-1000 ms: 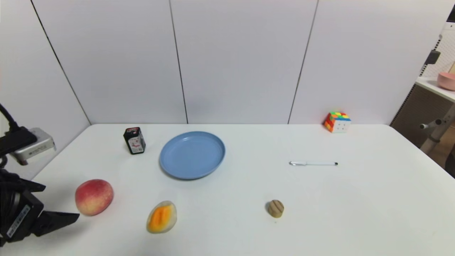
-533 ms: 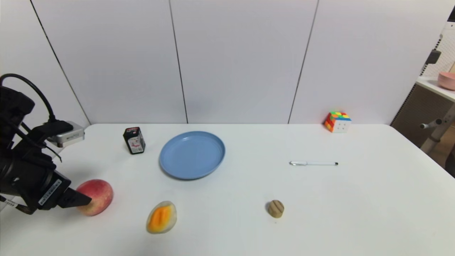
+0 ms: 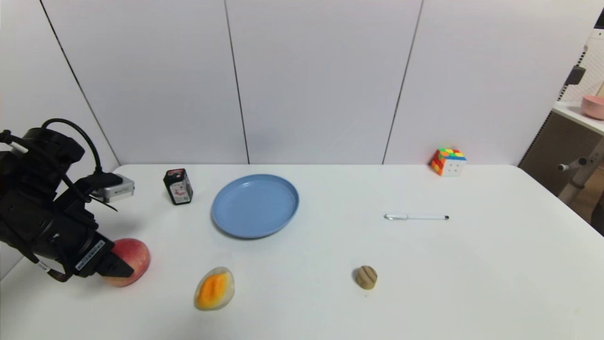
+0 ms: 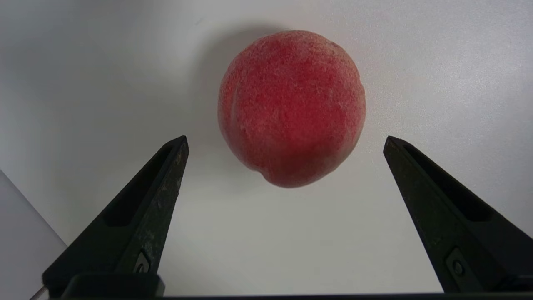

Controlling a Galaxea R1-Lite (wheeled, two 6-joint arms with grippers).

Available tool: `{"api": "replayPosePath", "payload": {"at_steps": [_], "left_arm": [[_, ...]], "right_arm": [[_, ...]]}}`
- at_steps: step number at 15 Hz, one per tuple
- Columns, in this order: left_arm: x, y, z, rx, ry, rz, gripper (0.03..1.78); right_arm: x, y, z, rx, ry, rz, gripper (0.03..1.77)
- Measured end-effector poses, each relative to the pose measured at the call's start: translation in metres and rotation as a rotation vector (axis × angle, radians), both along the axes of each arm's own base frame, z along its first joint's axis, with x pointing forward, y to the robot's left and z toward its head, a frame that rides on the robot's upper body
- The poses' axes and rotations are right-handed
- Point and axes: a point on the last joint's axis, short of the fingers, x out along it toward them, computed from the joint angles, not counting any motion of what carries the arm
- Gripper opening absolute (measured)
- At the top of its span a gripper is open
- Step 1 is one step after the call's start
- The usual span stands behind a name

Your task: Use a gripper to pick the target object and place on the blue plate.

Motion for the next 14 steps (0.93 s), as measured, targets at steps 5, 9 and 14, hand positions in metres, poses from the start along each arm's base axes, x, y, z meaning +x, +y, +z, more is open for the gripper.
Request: {"api": "replayPosePath", "payload": {"at_steps": [5, 9, 14], "left_arm": [[0.015, 0.001, -0.006, 0.0, 0.022, -0.007, 1.69], [0.021, 0.001, -0.011, -0.003, 0.038, -0.01, 1.69], [0.026, 0.0, -0.018, -0.005, 0.058, -0.013, 1.69]], "right_arm": [[0.0, 0.0, 0.0, 0.0, 0.0, 0.001, 1.71], [0.0, 0.0, 0.0, 0.0, 0.0, 0.0, 1.71], [0.0, 0.0, 0.0, 0.0, 0.0, 0.001, 1.71]]}}
